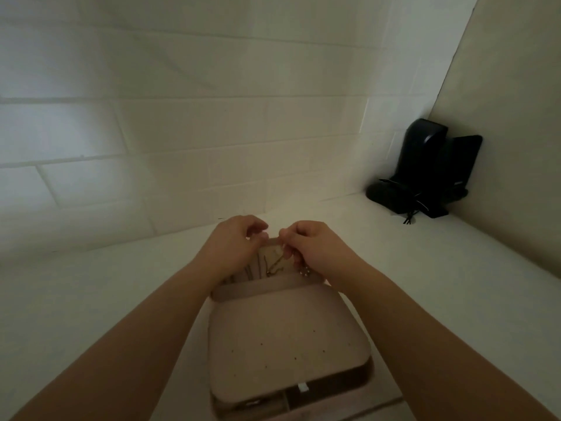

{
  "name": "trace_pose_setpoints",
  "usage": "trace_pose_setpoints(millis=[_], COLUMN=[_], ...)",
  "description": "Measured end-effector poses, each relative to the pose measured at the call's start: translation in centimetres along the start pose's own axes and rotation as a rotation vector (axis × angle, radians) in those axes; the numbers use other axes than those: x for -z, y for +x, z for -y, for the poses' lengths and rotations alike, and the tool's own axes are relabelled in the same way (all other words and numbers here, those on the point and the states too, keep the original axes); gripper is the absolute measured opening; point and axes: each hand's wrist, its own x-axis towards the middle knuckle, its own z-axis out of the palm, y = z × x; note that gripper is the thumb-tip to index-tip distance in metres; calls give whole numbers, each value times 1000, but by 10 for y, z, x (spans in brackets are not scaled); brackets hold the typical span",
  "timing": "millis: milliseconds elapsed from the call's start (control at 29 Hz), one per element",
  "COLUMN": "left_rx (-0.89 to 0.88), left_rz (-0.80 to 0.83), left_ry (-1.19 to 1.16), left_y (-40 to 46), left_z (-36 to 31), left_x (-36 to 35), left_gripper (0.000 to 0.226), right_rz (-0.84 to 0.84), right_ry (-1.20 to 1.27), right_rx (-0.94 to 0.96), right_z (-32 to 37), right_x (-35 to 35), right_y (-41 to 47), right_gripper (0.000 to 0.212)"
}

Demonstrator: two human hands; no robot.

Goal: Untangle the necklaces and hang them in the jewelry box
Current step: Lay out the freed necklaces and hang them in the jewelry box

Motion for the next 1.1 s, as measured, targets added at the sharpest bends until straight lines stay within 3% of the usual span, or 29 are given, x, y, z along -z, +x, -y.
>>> trace_pose_setpoints(millis=[103, 241, 414, 655, 793, 965, 1103], left_rx=[32, 52, -41, -234, -316, -267, -251], left_rz=[-38, 57, 175, -66, -47, 67, 90], left_ry=[156, 325, 285, 249, 289, 96, 175], left_y=[9, 15, 16, 11, 3, -6, -13], left_z=[5, 3, 5, -9, -24, -39, -44], left_x=[-4, -4, -1, 21, 40, 57, 57], left_gripper=[27, 34, 23, 20, 20, 22, 35], right_rz=[-8, -34, -48, -10, -25, -9, 8], right_ry=[-48, -45, 14, 112, 19, 22, 5], right_rx=[26, 72, 155, 287, 239, 264, 258], right_z=[0, 3, 13, 21, 21, 24, 27], right_x=[1, 6, 15, 18, 14, 20, 28], right_y=[3, 7, 4, -4, -7, -15, -18], right_gripper=[24, 21, 21, 23, 26, 25, 25])
